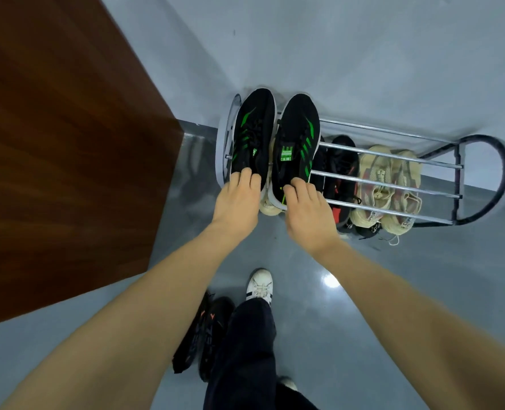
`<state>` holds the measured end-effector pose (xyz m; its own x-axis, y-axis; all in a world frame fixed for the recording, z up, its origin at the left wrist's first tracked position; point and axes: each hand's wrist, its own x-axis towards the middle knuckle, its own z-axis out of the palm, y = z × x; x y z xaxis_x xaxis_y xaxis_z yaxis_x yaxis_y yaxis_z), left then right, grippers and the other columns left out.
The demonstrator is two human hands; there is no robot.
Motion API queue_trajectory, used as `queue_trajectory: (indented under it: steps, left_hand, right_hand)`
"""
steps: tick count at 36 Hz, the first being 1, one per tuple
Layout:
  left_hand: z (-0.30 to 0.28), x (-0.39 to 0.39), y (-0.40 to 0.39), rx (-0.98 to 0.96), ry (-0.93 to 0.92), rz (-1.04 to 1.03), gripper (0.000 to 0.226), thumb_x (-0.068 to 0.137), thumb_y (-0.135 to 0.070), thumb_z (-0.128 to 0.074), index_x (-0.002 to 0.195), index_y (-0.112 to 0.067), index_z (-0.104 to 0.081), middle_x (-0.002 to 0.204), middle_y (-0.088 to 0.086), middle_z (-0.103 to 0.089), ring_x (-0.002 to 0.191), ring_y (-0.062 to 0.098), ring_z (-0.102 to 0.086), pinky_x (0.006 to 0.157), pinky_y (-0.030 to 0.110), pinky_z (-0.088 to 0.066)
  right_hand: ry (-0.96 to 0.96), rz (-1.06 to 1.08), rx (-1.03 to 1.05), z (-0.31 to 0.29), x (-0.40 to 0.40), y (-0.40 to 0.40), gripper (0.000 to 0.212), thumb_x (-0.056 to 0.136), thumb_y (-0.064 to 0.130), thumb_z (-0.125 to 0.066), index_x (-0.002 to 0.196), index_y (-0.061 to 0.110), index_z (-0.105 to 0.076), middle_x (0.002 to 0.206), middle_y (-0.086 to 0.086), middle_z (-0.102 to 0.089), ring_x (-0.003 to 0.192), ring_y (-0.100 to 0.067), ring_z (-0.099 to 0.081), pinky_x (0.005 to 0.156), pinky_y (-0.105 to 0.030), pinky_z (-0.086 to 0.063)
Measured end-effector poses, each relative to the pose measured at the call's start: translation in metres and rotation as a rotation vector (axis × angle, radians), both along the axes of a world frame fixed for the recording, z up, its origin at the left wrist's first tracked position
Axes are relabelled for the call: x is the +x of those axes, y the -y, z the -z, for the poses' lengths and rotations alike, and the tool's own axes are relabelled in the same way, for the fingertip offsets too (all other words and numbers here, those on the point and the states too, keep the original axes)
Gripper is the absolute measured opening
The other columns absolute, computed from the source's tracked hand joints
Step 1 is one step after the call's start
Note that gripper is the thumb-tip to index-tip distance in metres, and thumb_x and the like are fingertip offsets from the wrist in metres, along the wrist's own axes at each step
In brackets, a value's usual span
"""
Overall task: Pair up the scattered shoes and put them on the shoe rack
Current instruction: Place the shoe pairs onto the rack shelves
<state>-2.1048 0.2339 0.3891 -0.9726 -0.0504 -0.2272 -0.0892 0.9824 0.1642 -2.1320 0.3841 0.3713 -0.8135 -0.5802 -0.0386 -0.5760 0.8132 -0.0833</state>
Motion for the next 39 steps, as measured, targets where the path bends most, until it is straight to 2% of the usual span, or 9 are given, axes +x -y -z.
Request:
queue_trajectory:
  steps: [3,9,15,18,21,25,29,33,39]
  left_hand:
    - [-0.014,0.014,-0.003,0.019,-0.028,-0.024,0.051,0.082,-0.002,-0.055,0.131,-0.005,-0.04,0.132,0.01,-0.041,0.118,0.026,-0.042,0.093,0.029,-0.039]
    - [-0.044,0.06,-0.025,0.151,-0.03,-0.15,0.03,0.09,-0.008,-0.05,0.119,-0.003,-0.048,0.125,0.012,-0.043,0.115,0.027,-0.039,0.091,0.029,-0.039]
    - [-0.087,0.126,-0.047,0.312,-0.008,-0.3,0.029,0.093,-0.015,-0.05,0.12,-0.005,-0.05,0.124,0.011,-0.047,0.118,0.027,-0.039,0.087,0.035,-0.042]
    - [-0.109,0.16,-0.057,0.349,0.025,-0.318,0.029,0.093,-0.014,-0.049,0.12,-0.006,-0.05,0.123,0.011,-0.048,0.117,0.026,-0.043,0.087,0.039,-0.046]
    - [-0.127,0.184,-0.062,0.366,0.018,-0.313,0.029,0.094,-0.015,-0.048,0.122,-0.006,-0.051,0.123,0.01,-0.048,0.115,0.025,-0.044,0.085,0.037,-0.046]
    - [-0.14,0.208,-0.062,0.386,0.064,-0.298,0.031,0.095,-0.016,-0.047,0.124,-0.006,-0.049,0.126,0.009,-0.046,0.118,0.025,-0.045,0.092,0.039,-0.045]
    - [-0.141,0.234,-0.055,0.375,0.109,-0.275,0.031,0.097,-0.018,-0.046,0.126,-0.007,-0.048,0.13,0.008,-0.044,0.12,0.023,-0.045,0.094,0.036,-0.044]
    - [-0.133,0.265,-0.042,0.306,0.051,-0.278,0.029,0.097,-0.018,-0.048,0.124,-0.007,-0.051,0.129,0.009,-0.046,0.123,0.025,-0.037,0.096,0.03,-0.036]
    - [-0.113,0.315,-0.007,0.258,0.07,-0.278,0.03,0.095,-0.017,-0.051,0.124,-0.009,-0.053,0.128,0.011,-0.048,0.122,0.029,-0.038,0.098,0.029,-0.032]
  right_hand:
    - [-0.017,0.012,-0.04,-0.011,0.016,-0.006,0.048,0.054,0.001,-0.076,0.099,0.002,-0.061,0.104,-0.015,-0.061,0.079,-0.029,-0.059,0.067,-0.033,-0.051]
    - [0.05,0.03,-0.063,-0.04,0.06,-0.038,0.026,0.054,-0.002,-0.071,0.076,0.004,-0.058,0.079,-0.011,-0.056,0.068,-0.031,-0.055,0.058,-0.033,-0.043]
    - [0.096,0.089,-0.108,-0.084,0.12,-0.071,0.016,0.077,0.0,-0.056,0.093,0.0,-0.06,0.092,-0.015,-0.057,0.083,-0.035,-0.053,0.069,-0.04,-0.039]
    - [0.112,0.065,-0.104,-0.107,0.154,-0.086,0.015,0.083,0.004,-0.052,0.097,0.001,-0.057,0.096,-0.014,-0.057,0.087,-0.034,-0.052,0.073,-0.037,-0.037]
    - [0.146,0.063,-0.109,-0.123,0.175,-0.091,0.019,0.087,0.007,-0.049,0.104,0.002,-0.055,0.102,-0.013,-0.055,0.093,-0.032,-0.051,0.073,-0.031,-0.029]
    - [0.202,0.085,-0.099,-0.137,0.198,-0.085,0.018,0.088,0.008,-0.047,0.105,0.003,-0.05,0.107,-0.011,-0.052,0.096,-0.031,-0.049,0.069,-0.028,-0.023]
    - [0.255,0.119,-0.107,-0.138,0.223,-0.075,0.021,0.09,0.009,-0.045,0.111,0.005,-0.049,0.112,-0.009,-0.053,0.099,-0.029,-0.049,0.069,-0.029,-0.028]
    - [0.33,0.17,-0.161,-0.129,0.254,-0.062,0.022,0.091,0.01,-0.044,0.113,0.006,-0.05,0.111,-0.008,-0.054,0.102,-0.027,-0.051,0.08,-0.034,-0.039]
    - [0.381,0.19,-0.174,-0.114,0.3,-0.026,0.02,0.092,0.011,-0.044,0.11,0.005,-0.05,0.109,-0.009,-0.056,0.101,-0.028,-0.052,0.078,-0.036,-0.042]
